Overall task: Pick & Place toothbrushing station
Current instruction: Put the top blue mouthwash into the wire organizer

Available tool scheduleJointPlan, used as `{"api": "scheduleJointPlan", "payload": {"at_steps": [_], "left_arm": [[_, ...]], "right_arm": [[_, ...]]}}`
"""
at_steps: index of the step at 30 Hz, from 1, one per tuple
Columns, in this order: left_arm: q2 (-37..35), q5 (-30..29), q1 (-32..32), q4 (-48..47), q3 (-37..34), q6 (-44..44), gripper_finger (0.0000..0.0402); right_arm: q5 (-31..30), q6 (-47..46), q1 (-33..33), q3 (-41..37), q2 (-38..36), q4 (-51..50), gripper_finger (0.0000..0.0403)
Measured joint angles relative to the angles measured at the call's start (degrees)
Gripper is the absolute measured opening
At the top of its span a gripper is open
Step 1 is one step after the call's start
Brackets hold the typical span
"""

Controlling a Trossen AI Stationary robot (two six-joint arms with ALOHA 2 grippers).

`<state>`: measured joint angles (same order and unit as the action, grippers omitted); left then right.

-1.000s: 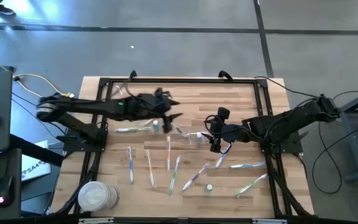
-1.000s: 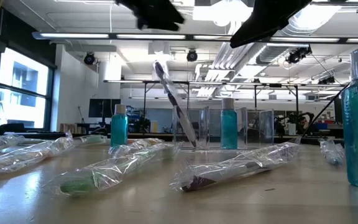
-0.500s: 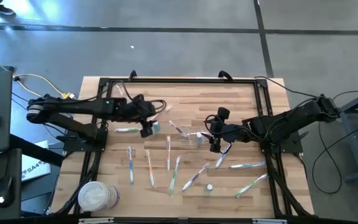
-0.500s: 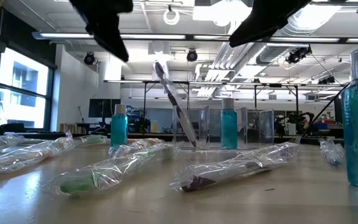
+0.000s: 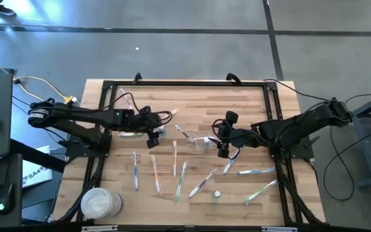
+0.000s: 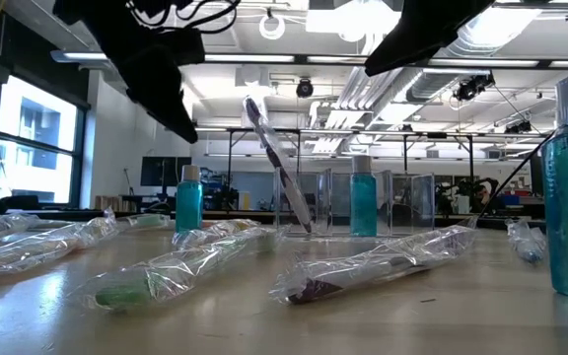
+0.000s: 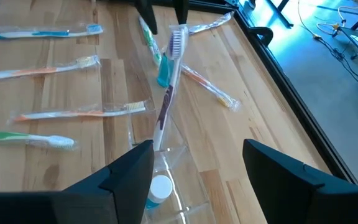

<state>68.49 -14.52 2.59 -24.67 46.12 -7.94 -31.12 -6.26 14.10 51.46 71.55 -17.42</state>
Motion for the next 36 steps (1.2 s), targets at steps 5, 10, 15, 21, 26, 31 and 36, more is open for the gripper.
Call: {"api": "scheduleJointPlan", "payload": {"at_steps": [5, 10, 15, 21, 26, 31, 36], "left_arm": [[0.02, 0.02, 0.02, 2.93, -3.05, -2.33, 0.0216], [0.02, 0.66, 0.02, 4.43, -4.64, -4.45, 0.0216], [0.02, 0.57, 0.01, 7.67, -6.65, -4.59, 0.0216], [0.75, -2.37, 0.02, 8.84, -7.47, -4.52, 0.0216], [2.14, -2.59, 0.02, 9.66, -7.42, -4.78, 0.0216], [4.14, -2.67, 0.02, 11.51, -7.39, -4.37, 0.0216], [6.18, -2.74, 0.02, 11.53, -7.47, -4.35, 0.0216]], "right_arm": [[0.00, -0.01, 0.00, 0.00, 0.00, -0.03, 0.0240], [0.00, -0.07, 0.00, 0.00, 0.00, 0.03, 0.0240], [0.01, -0.11, -0.01, 0.00, 0.00, 0.09, 0.0240], [0.01, -0.09, 0.00, 0.00, 0.00, 0.12, 0.0240], [0.01, -0.09, -0.01, 0.00, 0.00, 0.07, 0.0240], [0.01, -0.05, 0.00, -0.01, 0.00, 0.09, 0.0240], [0.01, -0.04, -0.01, -0.02, 0.00, 0.23, 0.0240]]}}
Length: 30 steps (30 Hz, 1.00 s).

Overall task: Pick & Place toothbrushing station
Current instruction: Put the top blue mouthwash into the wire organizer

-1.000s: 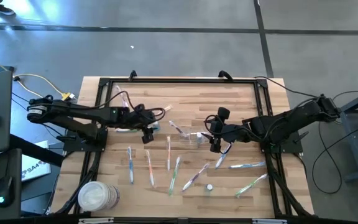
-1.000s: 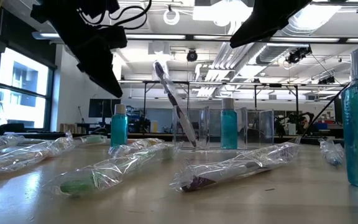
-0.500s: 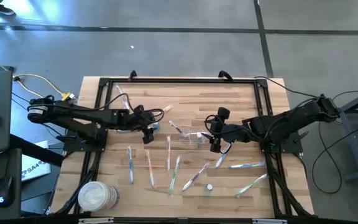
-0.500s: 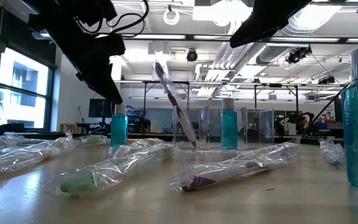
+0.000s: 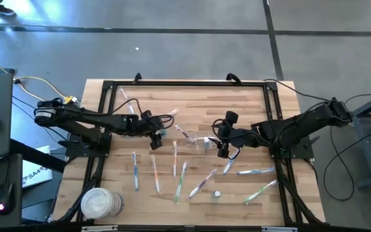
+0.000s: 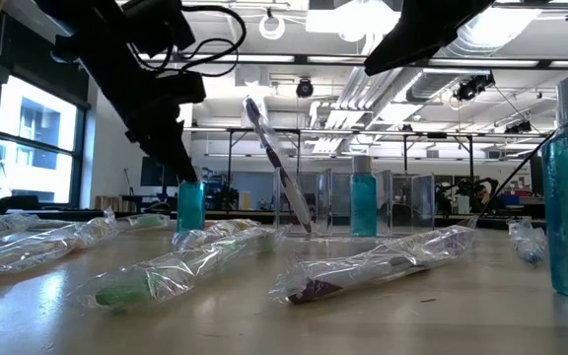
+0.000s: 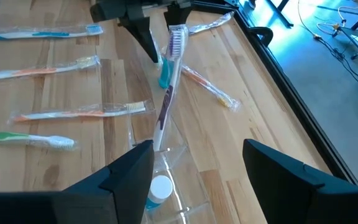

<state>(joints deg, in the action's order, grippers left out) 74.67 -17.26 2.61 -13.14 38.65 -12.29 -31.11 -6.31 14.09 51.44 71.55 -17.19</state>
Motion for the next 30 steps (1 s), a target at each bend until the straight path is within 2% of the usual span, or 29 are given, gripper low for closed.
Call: {"api": "scheduleJointPlan", "payload": {"at_steps": [10, 14, 22, 30], "left_arm": [[0.59, -1.12, 0.00, 0.23, 0.02, 0.00, 0.0207], [0.57, -1.40, 0.00, 0.21, 0.02, 0.00, 0.0176], [0.55, -1.49, 0.01, 0.21, 0.02, 0.44, 0.0088], [0.55, -2.76, 0.02, 0.18, 0.02, -0.55, 0.0085]], "right_arm": [[0.00, 0.07, 0.00, 0.00, 0.01, -0.03, 0.0240], [0.00, 0.07, 0.00, 0.00, 0.00, -0.07, 0.0240], [-0.02, 0.07, 0.00, 0.00, 0.00, -0.09, 0.0240], [0.00, 0.07, 0.02, 0.00, 0.00, -0.09, 0.0240]]}}
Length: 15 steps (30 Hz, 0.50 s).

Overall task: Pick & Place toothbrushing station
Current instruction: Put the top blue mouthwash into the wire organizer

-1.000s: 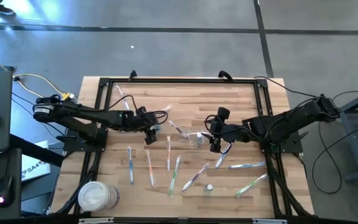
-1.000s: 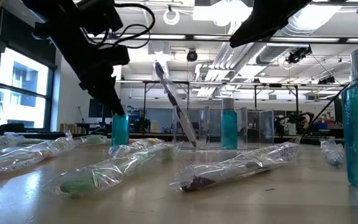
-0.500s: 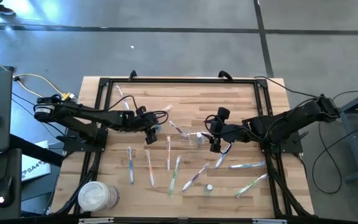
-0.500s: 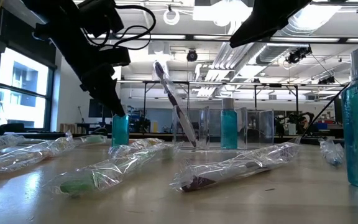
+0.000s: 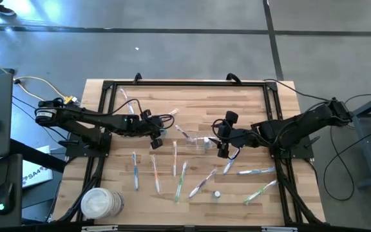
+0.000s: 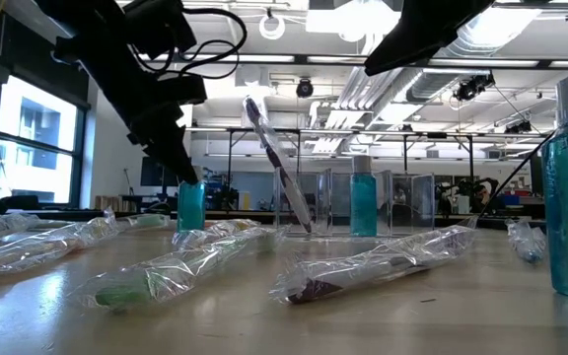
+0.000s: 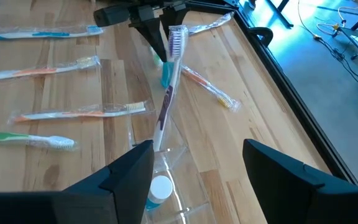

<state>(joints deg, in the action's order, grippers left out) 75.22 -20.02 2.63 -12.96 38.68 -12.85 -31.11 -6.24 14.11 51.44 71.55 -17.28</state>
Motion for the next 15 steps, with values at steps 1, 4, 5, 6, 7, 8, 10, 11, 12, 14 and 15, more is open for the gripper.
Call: {"api": "scheduleJointPlan", "payload": {"at_steps": [1, 4, 5, 6, 7, 8, 10, 11, 12, 14, 15], "left_arm": [[0.00, -0.09, 0.00, 0.02, 0.00, -0.42, 0.0085], [0.00, -0.08, 0.00, 0.77, 0.00, -0.96, 0.0085], [0.00, -0.02, 0.00, 1.14, 0.04, -0.98, 0.0085], [0.00, 0.16, 0.00, 0.88, 0.31, -1.09, 0.0085], [0.00, 0.19, 0.00, 0.32, 0.73, -1.40, 0.0085], [-0.06, 0.23, -0.02, -0.49, 1.39, -1.80, 0.0085], [-0.48, 0.11, -0.02, -2.84, 3.07, -2.27, 0.0085], [-0.54, -0.25, -0.02, -4.30, 4.27, -2.49, 0.0085], [-0.52, -0.89, -0.02, -5.77, 5.46, -2.62, 0.0085], [-0.52, -1.86, -0.04, -9.48, 7.99, -2.68, 0.0085], [-0.52, -2.33, -0.04, -11.32, 9.48, -2.68, 0.0085]], "right_arm": [[-0.01, 0.00, -0.01, 0.00, 0.00, 0.00, 0.0240], [-0.02, 0.02, -0.02, 0.00, 0.01, 0.00, 0.0240], [-0.02, 0.02, -0.02, 0.00, 0.00, 0.00, 0.0240], [-0.02, 0.00, 0.00, 0.00, 0.00, 0.00, 0.0240], [-0.02, 0.02, -0.02, 0.00, 0.00, 0.00, 0.0240], [-0.02, 0.02, 0.00, 0.00, 0.02, 0.00, 0.0240], [-0.01, 0.00, 0.00, 0.00, 0.02, -0.02, 0.0240], [-0.02, 0.01, -0.01, 0.00, 0.02, -0.02, 0.0240], [-0.02, 0.01, -0.01, 0.00, 0.02, -0.02, 0.0240], [-0.02, 0.02, -0.02, 0.00, 0.02, -0.07, 0.0240], [-0.02, 0.02, -0.02, 0.00, 0.02, -0.07, 0.0240]]}}
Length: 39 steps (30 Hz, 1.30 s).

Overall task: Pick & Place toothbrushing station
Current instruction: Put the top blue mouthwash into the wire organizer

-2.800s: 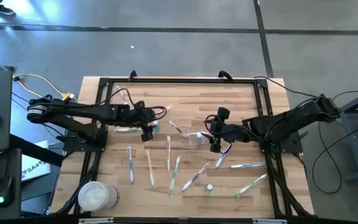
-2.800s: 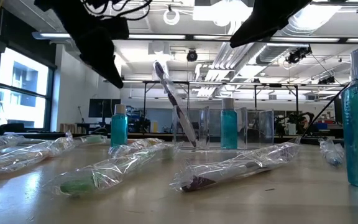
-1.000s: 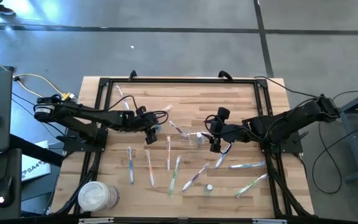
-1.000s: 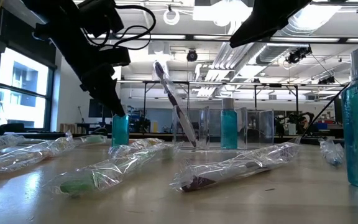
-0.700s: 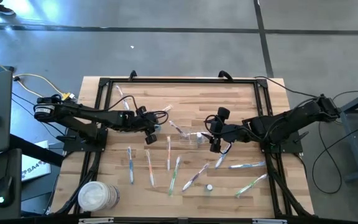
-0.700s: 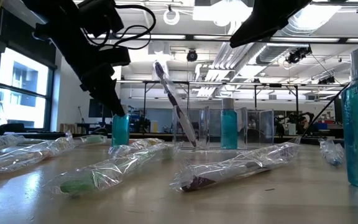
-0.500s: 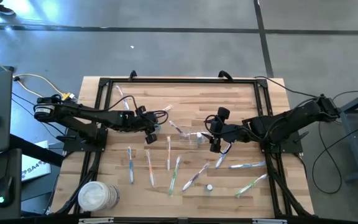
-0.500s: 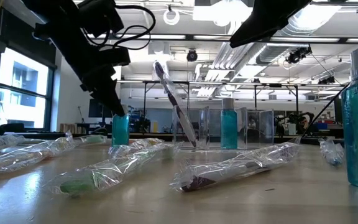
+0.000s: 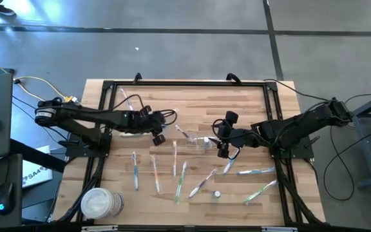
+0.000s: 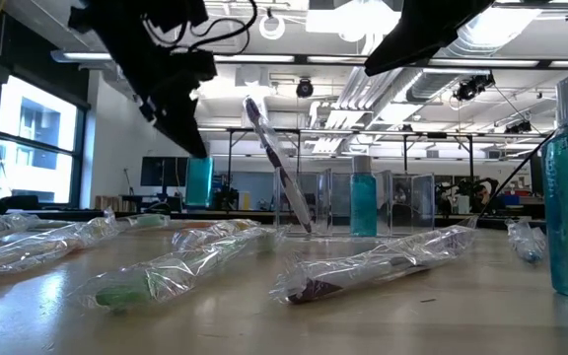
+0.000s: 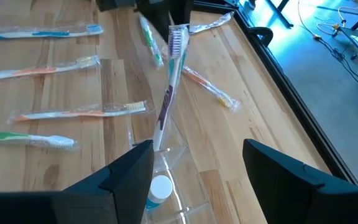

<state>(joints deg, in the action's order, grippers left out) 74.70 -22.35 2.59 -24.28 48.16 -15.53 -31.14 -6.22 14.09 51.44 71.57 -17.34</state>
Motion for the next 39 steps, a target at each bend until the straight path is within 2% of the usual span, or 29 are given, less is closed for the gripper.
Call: {"api": "scheduleJointPlan", "payload": {"at_steps": [9, 15, 22, 31, 36, 39], "left_arm": [[0.02, -8.96, -1.82, -14.56, 15.70, 1.56, 0.0085], [0.02, -9.49, -5.57, -14.05, 24.65, 5.25, 0.0085], [0.20, -2.40, -7.55, -7.60, 26.25, 7.64, 0.0085], [8.41, 8.14, -7.45, 3.45, 26.28, 10.92, 0.0085], [12.50, 9.12, -6.87, 8.95, 26.19, 11.21, 0.0085], [14.77, 12.21, -5.42, 12.15, 26.25, 10.53, 0.0085]], "right_arm": [[0.00, 0.00, 0.00, 0.00, 0.00, -0.04, 0.0240], [-1.20, 0.45, 0.02, 0.00, 0.00, 0.47, 0.0240], [-10.97, 0.50, 1.05, 0.00, 0.00, 0.72, 0.0240], [-21.23, -0.12, 5.52, 0.02, -3.55, -2.05, 0.0240], [-23.15, -1.26, 8.10, 0.02, -6.20, -3.36, 0.0240], [-23.07, -1.72, 8.80, 0.02, -6.65, -3.98, 0.0240]]}}
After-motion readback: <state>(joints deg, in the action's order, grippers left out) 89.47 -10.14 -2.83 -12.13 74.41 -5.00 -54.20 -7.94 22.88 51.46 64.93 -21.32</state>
